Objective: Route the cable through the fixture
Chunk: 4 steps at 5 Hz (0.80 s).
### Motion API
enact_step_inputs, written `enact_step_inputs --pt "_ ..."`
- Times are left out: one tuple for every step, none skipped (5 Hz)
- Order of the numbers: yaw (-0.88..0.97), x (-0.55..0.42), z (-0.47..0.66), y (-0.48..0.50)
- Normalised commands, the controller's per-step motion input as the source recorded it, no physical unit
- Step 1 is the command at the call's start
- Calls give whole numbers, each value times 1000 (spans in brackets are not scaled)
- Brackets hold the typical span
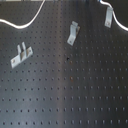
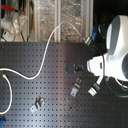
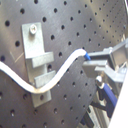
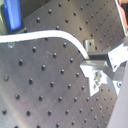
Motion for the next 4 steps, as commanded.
enact_step_inputs --pt "454 -102 -315 -44" --pt "380 -102 -404 -116" --pt "297 -149 -245 -9" --pt "306 -133 -94 22"
